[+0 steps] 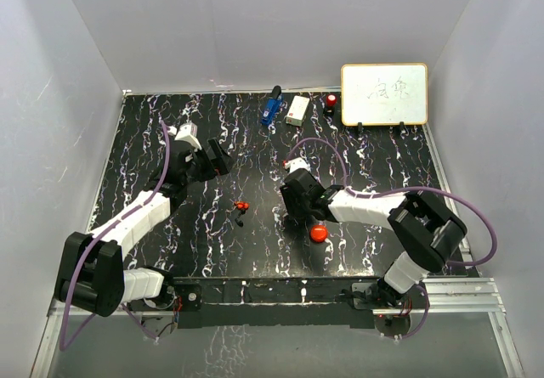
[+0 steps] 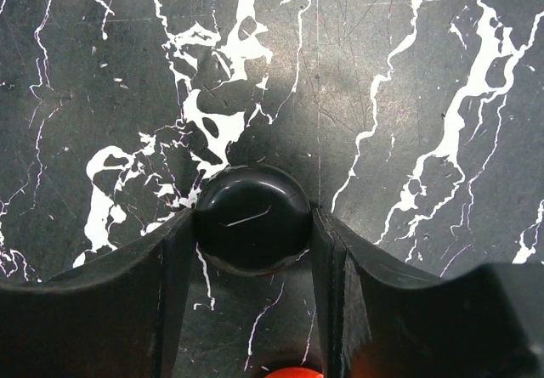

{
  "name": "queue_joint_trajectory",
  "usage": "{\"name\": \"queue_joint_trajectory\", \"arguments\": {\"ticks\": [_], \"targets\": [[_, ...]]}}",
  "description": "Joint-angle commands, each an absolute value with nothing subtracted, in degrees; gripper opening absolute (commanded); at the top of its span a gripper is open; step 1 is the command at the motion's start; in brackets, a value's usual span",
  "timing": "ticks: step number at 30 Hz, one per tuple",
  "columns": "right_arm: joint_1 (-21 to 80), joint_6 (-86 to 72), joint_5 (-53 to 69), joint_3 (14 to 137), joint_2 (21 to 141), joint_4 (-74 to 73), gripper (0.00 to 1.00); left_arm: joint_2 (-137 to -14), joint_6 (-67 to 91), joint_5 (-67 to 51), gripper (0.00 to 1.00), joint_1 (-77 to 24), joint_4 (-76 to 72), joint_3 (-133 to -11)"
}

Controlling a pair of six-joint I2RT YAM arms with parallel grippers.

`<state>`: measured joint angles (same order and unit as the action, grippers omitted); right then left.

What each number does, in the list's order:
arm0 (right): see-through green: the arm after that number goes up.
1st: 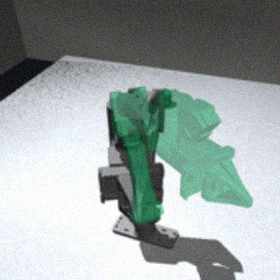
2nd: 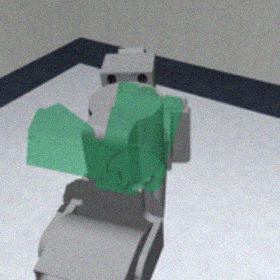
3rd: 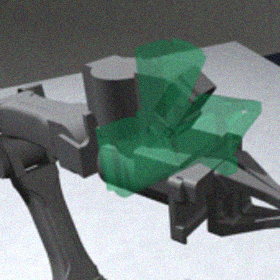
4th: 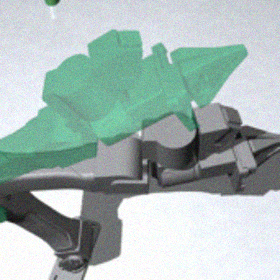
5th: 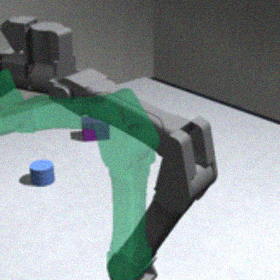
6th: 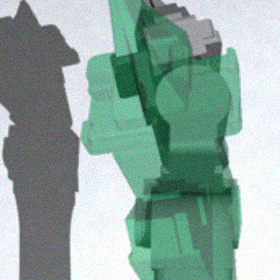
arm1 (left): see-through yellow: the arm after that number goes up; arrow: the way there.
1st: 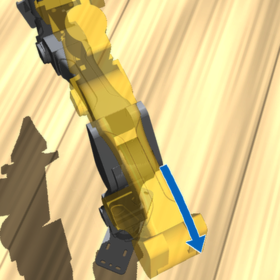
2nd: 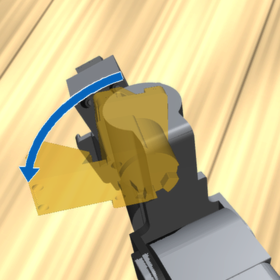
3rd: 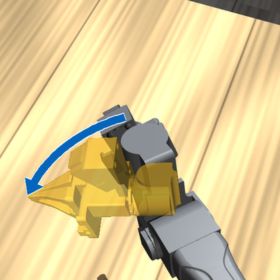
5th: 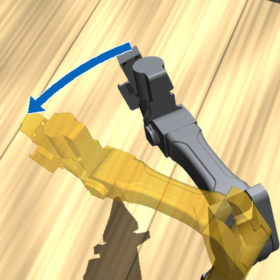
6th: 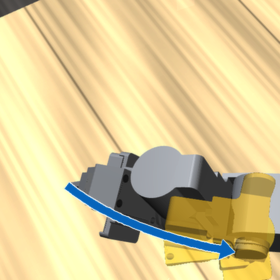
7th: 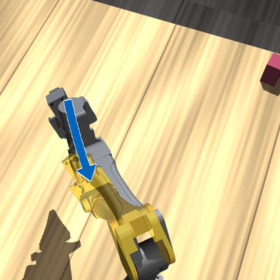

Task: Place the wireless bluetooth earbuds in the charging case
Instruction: Pick up the charging case at the center of the board.

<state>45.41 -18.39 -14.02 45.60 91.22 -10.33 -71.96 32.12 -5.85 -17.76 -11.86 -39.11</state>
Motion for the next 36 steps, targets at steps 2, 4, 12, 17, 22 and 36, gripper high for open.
{"name": "queue_joint_trajectory", "arguments": {"ticks": [2,4,12,17,22,36], "targets": [[45.9,-16.0,-17.4,46.5,88.3,-9.8,0.38,-70.7,32.5,-10.9,0.95,-17.9,-12.1,-41.7],[45.9,-13.1,-17.0,45.8,85.1,-6.2,0.37,-71.0,33.3,-14.6,0.95,-18.0,-13.8,-41.5],[45.4,-4.6,-5.6,41.9,76.4,11.7,0.35,-73.1,42.3,-29.8,0.93,-18.0,-29.0,-35.9],[45.0,-3.9,1.0,42.0,76.1,16.2,0.34,-73.2,42.7,-31.9,0.91,-18.6,-30.4,-34.9],[45.1,-4.3,6.0,41.2,75.9,20.5,0.34,-73.5,43.7,-33.6,0.88,-20.1,-32.9,-34.0],[45.0,-5.4,9.2,42.3,77.4,23.4,0.34,-75.1,45.2,-34.7,0.75,-23.9,-37.6,-32.9]]}}
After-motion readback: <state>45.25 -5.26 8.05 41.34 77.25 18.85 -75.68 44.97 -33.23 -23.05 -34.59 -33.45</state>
